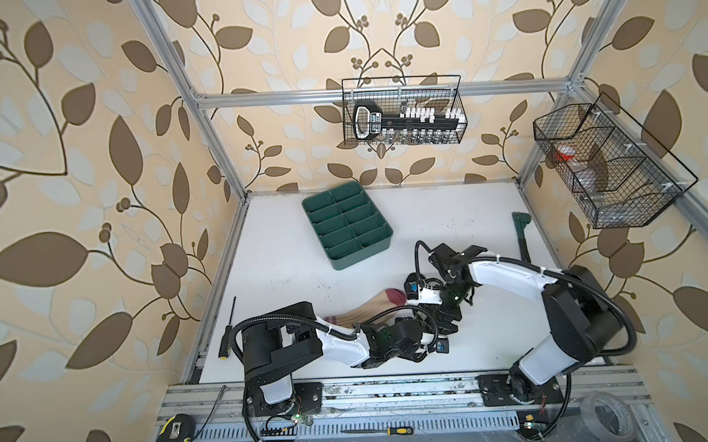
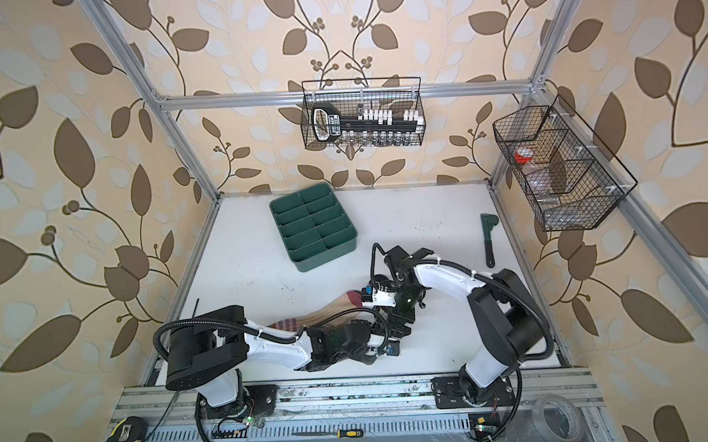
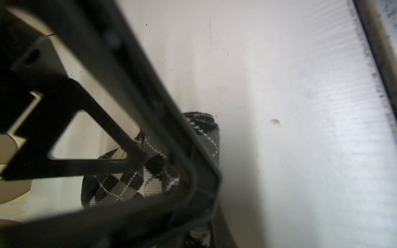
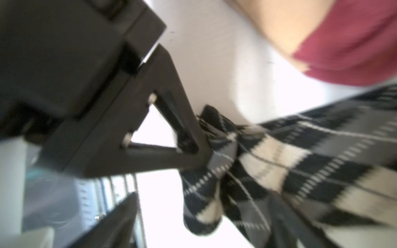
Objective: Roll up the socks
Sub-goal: 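Release the argyle roll with the right gripper and lift it away while the left holds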
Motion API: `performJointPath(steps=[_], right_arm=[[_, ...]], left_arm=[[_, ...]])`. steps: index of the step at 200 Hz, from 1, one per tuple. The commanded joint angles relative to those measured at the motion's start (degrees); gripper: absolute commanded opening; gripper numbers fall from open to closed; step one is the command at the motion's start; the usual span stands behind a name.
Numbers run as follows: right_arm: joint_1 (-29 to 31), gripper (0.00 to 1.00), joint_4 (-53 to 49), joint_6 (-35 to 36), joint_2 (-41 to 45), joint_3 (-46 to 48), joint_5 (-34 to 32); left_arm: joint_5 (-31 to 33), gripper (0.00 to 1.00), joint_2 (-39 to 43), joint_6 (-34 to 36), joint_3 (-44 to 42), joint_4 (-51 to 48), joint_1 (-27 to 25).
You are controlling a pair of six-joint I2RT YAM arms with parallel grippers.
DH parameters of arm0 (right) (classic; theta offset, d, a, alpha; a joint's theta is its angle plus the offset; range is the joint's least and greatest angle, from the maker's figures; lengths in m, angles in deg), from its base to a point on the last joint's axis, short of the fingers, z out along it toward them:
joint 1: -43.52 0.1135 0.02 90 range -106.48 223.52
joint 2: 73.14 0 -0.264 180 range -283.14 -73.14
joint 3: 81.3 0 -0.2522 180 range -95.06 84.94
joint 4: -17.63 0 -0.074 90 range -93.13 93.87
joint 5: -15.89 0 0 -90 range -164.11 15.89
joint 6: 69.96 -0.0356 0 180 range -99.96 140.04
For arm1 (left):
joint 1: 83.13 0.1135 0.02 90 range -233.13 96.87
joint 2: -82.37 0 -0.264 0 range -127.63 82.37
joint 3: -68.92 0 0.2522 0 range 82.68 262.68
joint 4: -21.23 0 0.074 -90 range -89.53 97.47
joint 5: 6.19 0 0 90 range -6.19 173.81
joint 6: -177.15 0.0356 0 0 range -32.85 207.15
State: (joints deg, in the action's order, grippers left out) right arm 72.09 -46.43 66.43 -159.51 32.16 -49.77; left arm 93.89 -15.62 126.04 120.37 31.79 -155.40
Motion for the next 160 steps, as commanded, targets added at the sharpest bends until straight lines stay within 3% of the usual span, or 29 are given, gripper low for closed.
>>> performJointPath(steps=[1,53,72,85,107,123,149,160], right_arm=[[-1.84,1.00,4.35,0.57,8.41,3.16,-6.23],[-11.19,1.00,22.48,-7.03,32.54,9.18,-24.72],[-13.67,1.00,26.61,-12.85,39.00,9.17,-26.97],[-15.33,1.00,29.59,-19.42,43.01,9.25,-26.70],[-15.92,1.00,32.62,-36.94,48.46,8.90,-30.08],[-16.08,1.00,32.86,-41.17,52.09,9.24,-25.16],[-16.00,1.00,30.78,-38.75,59.96,12.31,-15.86],[-15.99,1.00,26.69,-33.98,63.37,12.54,-12.43]], left_arm=[[-5.77,0.00,0.40,-1.98,0.72,-7.23,0.28],[-19.93,0.00,2.35,-6.88,8.51,-23.61,5.77],[-25.05,0.00,1.64,-8.41,12.39,-29.77,8.11],[-28.19,0.00,0.96,-10.13,14.53,-32.70,9.94],[-32.37,0.00,0.27,-12.83,16.59,-35.02,12.78],[-35.17,0.00,-0.09,-13.05,18.24,-37.66,14.46],[-40.63,0.00,-1.74,-12.84,21.91,-43.65,16.59],[-42.96,0.00,-3.17,-13.57,23.59,-45.59,17.44]])
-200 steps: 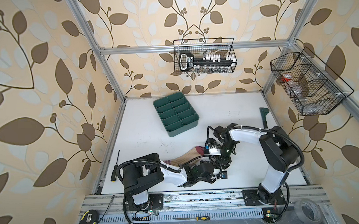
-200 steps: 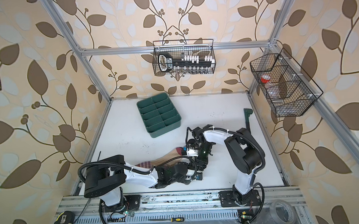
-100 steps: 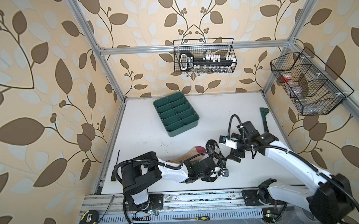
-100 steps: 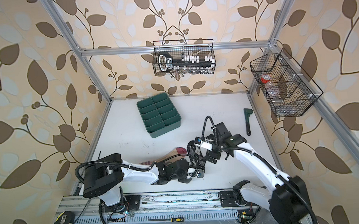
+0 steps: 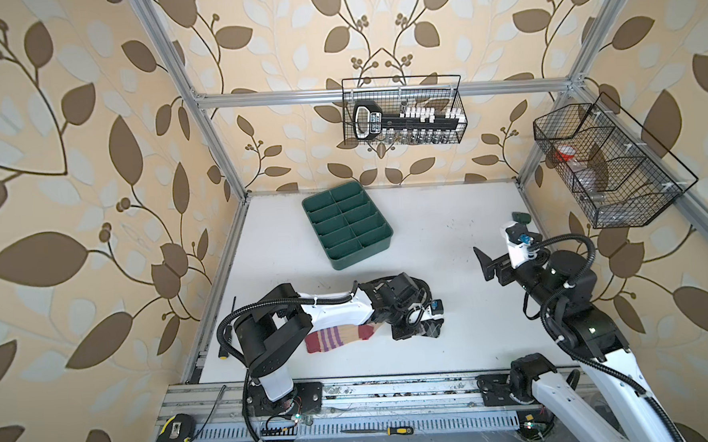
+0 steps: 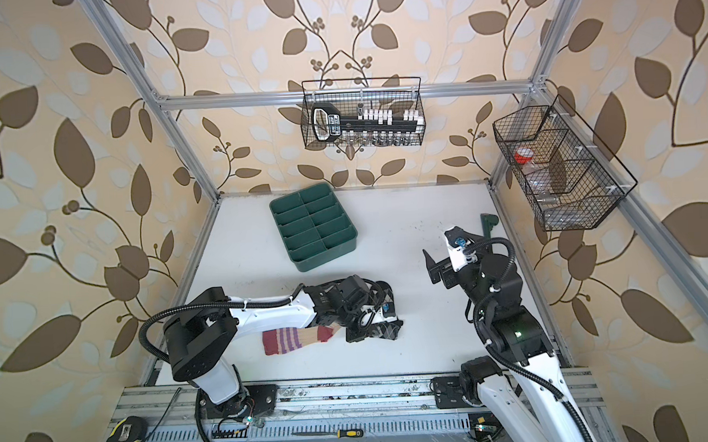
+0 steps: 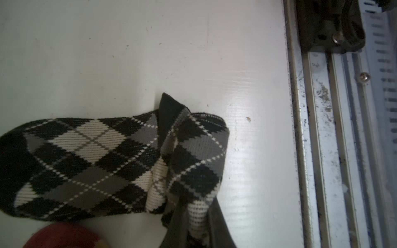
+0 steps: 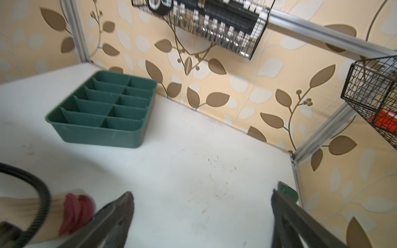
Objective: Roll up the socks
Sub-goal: 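Release the argyle roll with the right gripper and lift it away while the left holds, then lower the right gripper onto the argyle roll beside the left gripper and grasp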
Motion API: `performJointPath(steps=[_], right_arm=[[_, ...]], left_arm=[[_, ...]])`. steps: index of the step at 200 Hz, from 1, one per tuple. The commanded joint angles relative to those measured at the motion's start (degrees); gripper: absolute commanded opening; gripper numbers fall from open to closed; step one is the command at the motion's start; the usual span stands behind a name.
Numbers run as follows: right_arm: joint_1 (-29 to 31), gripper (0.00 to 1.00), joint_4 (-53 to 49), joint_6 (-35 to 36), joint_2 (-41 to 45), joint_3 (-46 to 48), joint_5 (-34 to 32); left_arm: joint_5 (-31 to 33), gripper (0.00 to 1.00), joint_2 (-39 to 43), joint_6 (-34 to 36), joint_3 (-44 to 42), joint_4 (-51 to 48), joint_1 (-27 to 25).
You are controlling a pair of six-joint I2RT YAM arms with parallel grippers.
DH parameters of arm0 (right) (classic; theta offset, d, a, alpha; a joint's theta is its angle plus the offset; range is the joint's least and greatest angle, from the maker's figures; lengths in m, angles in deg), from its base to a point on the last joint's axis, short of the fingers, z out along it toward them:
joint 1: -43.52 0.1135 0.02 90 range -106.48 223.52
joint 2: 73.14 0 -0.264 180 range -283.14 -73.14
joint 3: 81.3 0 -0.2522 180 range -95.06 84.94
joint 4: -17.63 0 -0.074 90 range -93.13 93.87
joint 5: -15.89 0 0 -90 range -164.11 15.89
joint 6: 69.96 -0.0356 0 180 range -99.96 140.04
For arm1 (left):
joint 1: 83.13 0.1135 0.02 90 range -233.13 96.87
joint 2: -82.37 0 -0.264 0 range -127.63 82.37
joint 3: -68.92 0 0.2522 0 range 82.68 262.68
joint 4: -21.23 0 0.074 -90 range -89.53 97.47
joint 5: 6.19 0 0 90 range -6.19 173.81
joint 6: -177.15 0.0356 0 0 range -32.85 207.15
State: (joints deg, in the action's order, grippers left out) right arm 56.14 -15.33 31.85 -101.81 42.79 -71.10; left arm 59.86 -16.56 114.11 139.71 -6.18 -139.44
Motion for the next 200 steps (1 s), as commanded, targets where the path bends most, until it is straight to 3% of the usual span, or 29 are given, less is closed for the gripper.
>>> performJointPath(steps=[1,30,47,81,100,116,136,162,200], right_arm=[[0.04,1.00,-5.13,1.20,5.96,1.86,9.32],[0.62,0.97,-21.45,15.75,12.48,1.71,14.01],[4.23,0.93,-28.29,21.14,12.98,1.75,9.24],[8.38,0.89,-30.55,25.98,11.42,2.25,3.86],[12.77,0.87,-32.02,30.48,10.27,2.82,-2.45],[17.81,0.80,-31.84,35.38,11.39,4.55,-7.31],[24.29,0.73,-29.93,40.87,13.36,7.70,-8.25],[35.72,0.70,-23.10,38.33,11.92,12.23,-11.02],[58.77,0.79,-14.43,36.88,-1.69,17.66,-30.96]], left_arm=[[-9.06,0.00,-2.36,-1.69,4.41,-7.84,1.52],[-11.00,0.00,-6.62,-6.06,7.80,-9.79,3.32],[-11.52,0.00,-7.53,-8.10,7.71,-9.13,4.31],[-12.25,0.03,-7.50,-10.04,6.95,-7.21,5.92],[-12.75,0.05,-7.59,-10.63,7.07,-6.64,6.52],[-13.31,0.05,-7.92,-10.94,7.11,-6.46,6.83],[-13.85,0.05,-8.79,-10.96,7.22,-6.56,7.01],[-14.21,0.05,-9.32,-11.13,6.82,-6.28,7.01],[-13.87,0.05,-8.73,-11.07,6.09,-6.22,7.10]])
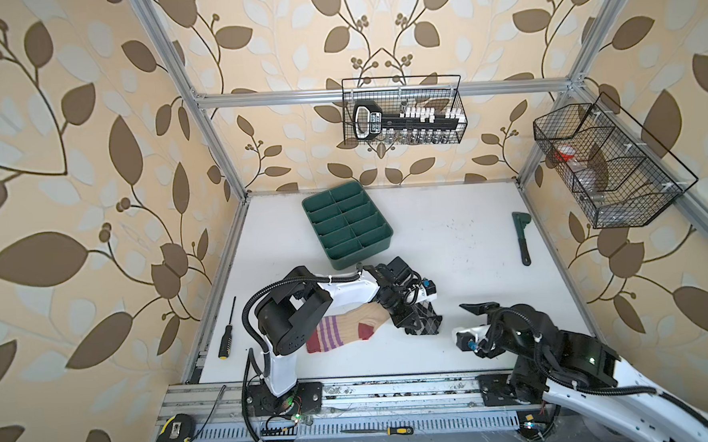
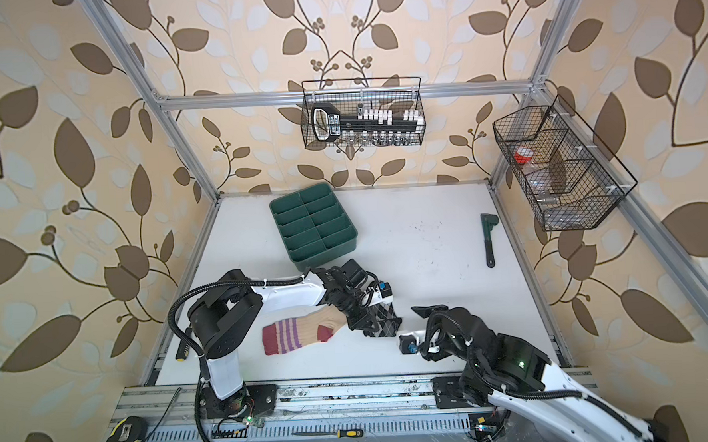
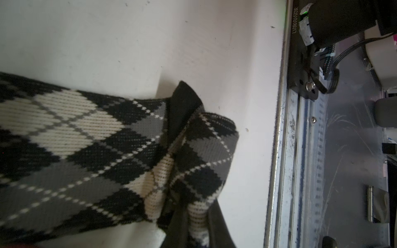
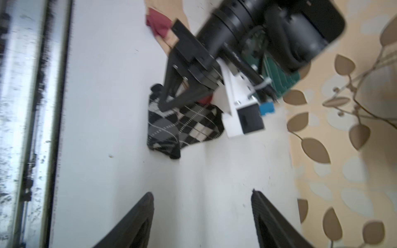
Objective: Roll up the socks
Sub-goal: 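Lower the right gripper onto the argyle roll beside the left gripper and grasp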
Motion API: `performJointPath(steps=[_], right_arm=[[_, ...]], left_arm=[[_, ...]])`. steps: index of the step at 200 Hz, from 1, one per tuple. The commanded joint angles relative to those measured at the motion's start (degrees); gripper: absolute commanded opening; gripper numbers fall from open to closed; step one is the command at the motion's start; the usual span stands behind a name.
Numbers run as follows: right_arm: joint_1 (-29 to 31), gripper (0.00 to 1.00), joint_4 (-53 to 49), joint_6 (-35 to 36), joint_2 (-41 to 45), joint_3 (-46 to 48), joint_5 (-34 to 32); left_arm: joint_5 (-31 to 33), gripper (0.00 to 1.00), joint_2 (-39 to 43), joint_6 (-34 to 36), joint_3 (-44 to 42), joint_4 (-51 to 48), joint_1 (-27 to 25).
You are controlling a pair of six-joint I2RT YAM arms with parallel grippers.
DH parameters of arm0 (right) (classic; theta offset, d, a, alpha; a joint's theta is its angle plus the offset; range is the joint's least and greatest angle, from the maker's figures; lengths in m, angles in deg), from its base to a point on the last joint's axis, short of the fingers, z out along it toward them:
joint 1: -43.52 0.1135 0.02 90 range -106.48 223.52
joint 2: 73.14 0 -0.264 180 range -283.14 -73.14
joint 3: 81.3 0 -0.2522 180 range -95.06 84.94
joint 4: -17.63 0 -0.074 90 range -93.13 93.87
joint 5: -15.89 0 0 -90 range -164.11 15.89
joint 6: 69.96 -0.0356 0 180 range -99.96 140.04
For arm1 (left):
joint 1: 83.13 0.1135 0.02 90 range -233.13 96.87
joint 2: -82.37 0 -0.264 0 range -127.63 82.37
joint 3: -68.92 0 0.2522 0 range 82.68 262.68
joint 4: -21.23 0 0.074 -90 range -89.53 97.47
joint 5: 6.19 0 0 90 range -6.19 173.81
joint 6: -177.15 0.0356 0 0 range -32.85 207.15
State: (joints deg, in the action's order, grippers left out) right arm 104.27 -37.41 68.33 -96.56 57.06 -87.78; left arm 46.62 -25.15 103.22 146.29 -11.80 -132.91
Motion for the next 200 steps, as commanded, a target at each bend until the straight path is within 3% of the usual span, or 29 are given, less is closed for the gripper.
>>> performJointPath(steps=[1,31,63,98,133,166,200], right_arm=[[11.03,0.80,7.98,0.40,-7.36,3.64,-14.59],[13.84,0.79,18.78,-2.07,-16.01,7.71,-13.41],[10.59,0.80,33.34,-0.30,-22.88,13.02,-13.02],[3.15,0.78,37.71,1.48,-28.74,12.82,-7.84],[0.41,0.74,39.63,2.68,-32.13,12.78,-5.10],[-0.36,0.61,40.84,1.84,-37.22,11.91,-3.72],[-0.37,0.33,40.15,0.57,-39.46,11.03,-3.16]], left_arm=[[-0.61,0.05,-0.14,-0.13,-0.50,-0.60,0.56],[-0.95,0.05,0.12,0.19,-0.77,-0.49,0.65],[-1.02,0.05,0.30,0.45,-0.94,-0.59,0.65],[-1.48,0.05,1.00,0.39,-1.91,0.23,0.65],[-1.65,0.05,1.35,0.38,-2.39,0.37,0.65],[-2.44,0.06,2.01,0.40,-2.89,1.03,0.65],[-2.54,0.06,2.83,0.27,-3.35,1.70,0.65]])
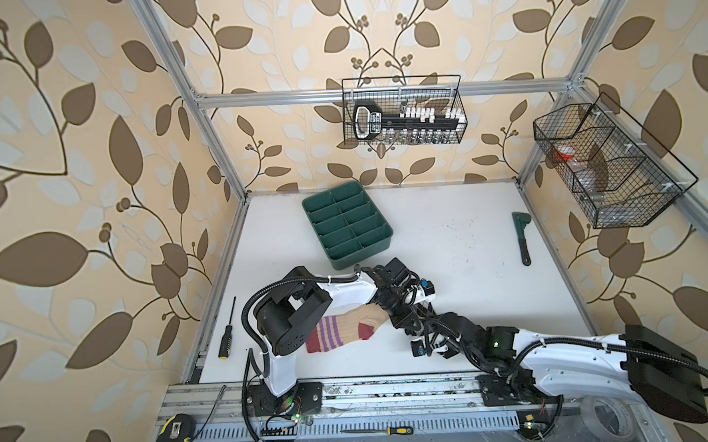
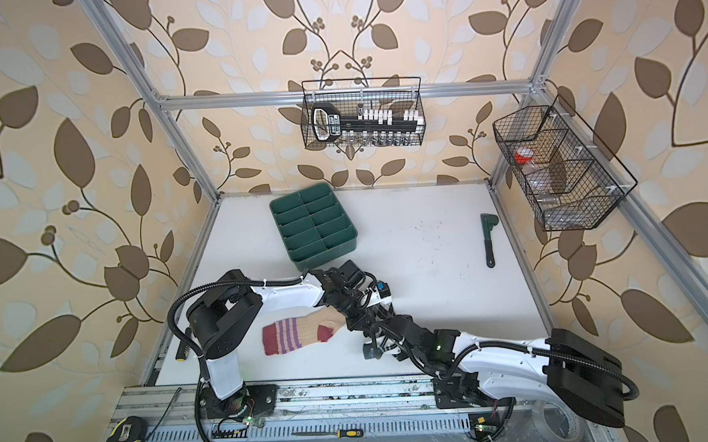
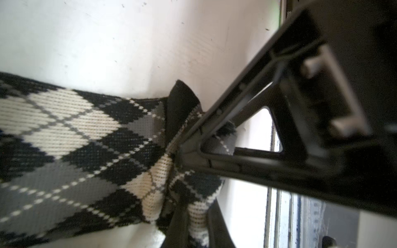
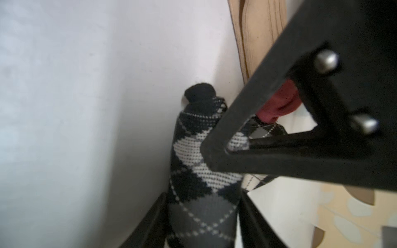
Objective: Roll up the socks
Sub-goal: 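Lower the right gripper onto the argyle roll beside the left gripper and grasp, then roll the argyle sock further with the right gripper while the left regrasps it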
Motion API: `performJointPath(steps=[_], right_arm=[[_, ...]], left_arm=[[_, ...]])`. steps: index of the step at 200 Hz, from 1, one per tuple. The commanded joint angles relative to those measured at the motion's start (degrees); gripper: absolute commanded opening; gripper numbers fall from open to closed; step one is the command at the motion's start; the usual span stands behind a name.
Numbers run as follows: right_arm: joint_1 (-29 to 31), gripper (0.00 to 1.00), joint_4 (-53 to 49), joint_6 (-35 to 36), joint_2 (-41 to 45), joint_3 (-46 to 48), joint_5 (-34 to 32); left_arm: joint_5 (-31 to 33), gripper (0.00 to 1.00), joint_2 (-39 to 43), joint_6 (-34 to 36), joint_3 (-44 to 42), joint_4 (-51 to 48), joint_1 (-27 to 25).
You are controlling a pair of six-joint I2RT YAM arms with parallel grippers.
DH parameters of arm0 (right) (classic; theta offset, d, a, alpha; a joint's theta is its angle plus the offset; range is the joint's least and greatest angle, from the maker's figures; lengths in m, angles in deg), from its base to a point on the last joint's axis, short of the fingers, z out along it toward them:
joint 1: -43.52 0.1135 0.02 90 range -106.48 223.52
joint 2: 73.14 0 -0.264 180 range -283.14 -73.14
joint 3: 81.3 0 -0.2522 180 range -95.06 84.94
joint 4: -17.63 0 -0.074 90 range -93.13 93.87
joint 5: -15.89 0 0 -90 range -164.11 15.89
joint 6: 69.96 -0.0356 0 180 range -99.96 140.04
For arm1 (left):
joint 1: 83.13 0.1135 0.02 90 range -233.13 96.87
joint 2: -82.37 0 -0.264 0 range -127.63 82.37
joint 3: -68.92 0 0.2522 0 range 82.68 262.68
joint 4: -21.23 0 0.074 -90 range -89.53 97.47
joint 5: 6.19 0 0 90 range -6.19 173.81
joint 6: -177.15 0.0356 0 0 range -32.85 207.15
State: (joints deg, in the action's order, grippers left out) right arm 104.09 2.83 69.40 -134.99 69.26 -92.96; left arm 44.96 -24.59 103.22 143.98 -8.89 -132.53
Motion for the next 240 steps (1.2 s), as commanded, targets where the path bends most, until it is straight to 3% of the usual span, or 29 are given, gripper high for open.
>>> performJointPath(steps=[1,13,37,56,76,97,114,133,180,203,240], right_arm=[[-0.19,0.32,-0.21,-0.50,-0.94,-1.19,2.10],[-0.36,0.25,-1.07,-0.43,-0.76,-1.32,2.71],[-0.93,0.00,-5.56,-0.32,-0.37,-2.86,4.74],[-1.49,0.00,-9.11,-0.73,-0.66,-4.04,7.20],[-2.75,0.00,-12.70,-2.47,-2.02,-5.53,10.91],[-4.61,0.00,-18.69,-4.30,-5.01,-8.93,16.66],[-7.64,0.00,-23.98,-5.68,-8.45,-12.59,23.31],[-11.75,0.00,-30.58,-5.73,-13.13,-17.45,32.25],[-19.36,0.00,-43.58,-5.20,-25.17,-27.47,44.96],[-22.44,0.00,-46.99,-4.98,-28.97,-30.18,45.61],[-26.69,0.00,-49.04,-6.29,-35.04,-33.87,45.11]], left_arm=[[-0.88,0.06,2.27,0.27,-1.06,-1.21,0.28],[-0.95,0.07,2.52,0.10,-1.00,-1.10,0.28],[-0.79,0.15,4.82,-0.05,-1.07,-0.78,0.36],[0.01,0.26,9.52,-0.58,-2.49,0.95,0.96],[3.93,0.45,16.65,-1.08,-4.89,3.54,2.13],[12.18,0.63,28.86,-1.45,-9.27,7.15,4.05],[22.32,0.70,40.75,0.83,-13.64,9.46,4.67],[30.65,0.76,53.03,6.66,-17.19,9.84,4.76],[29.78,0.76,67.17,30.96,-19.96,-2.46,3.94],[33.38,0.76,66.90,38.25,-21.38,-6.10,-0.37],[52.65,0.78,60.43,46.18,-27.91,1.75,-16.39]])
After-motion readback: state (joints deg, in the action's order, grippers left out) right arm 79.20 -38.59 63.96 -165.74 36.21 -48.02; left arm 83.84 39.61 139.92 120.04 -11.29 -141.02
